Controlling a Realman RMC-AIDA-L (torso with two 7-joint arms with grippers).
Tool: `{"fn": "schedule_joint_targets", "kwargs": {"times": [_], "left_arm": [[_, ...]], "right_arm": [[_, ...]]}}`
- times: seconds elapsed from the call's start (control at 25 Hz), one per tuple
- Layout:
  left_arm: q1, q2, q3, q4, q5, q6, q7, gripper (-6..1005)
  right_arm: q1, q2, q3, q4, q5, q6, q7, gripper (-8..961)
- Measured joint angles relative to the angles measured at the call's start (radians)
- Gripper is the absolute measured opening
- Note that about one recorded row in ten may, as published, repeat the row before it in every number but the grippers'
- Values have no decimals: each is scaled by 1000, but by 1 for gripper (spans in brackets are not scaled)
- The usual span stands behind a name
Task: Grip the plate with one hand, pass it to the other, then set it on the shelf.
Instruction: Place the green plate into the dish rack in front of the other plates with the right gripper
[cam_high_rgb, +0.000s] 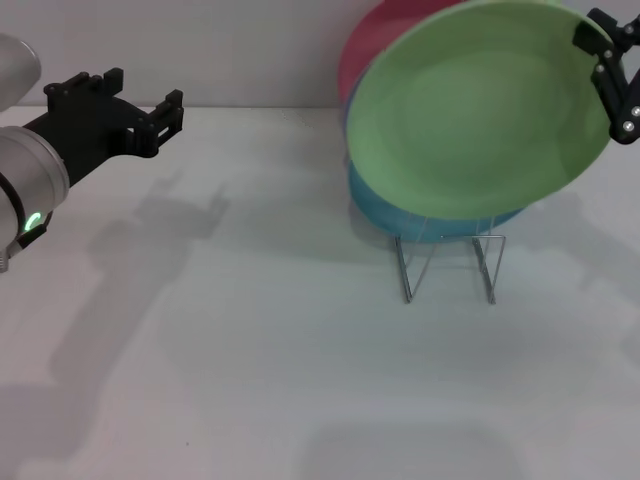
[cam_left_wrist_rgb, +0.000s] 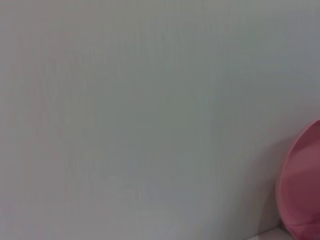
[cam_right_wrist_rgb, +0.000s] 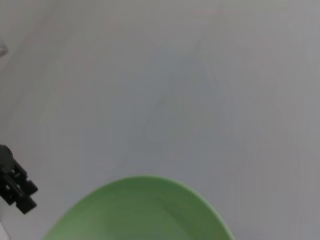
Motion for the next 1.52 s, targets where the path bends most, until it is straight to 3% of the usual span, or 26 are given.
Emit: {"fn": "schedule_joint_targets", "kwargs": {"times": [0.88, 1.52], "left_arm": [[-20, 0, 22, 54, 0, 51, -1, 648], [-68, 0, 27, 91, 0, 46, 0, 647]], "right_arm": [[13, -1, 28, -24, -101, -8, -27, 50], [53, 6, 51, -206, -128, -32, -155, 81]]}}
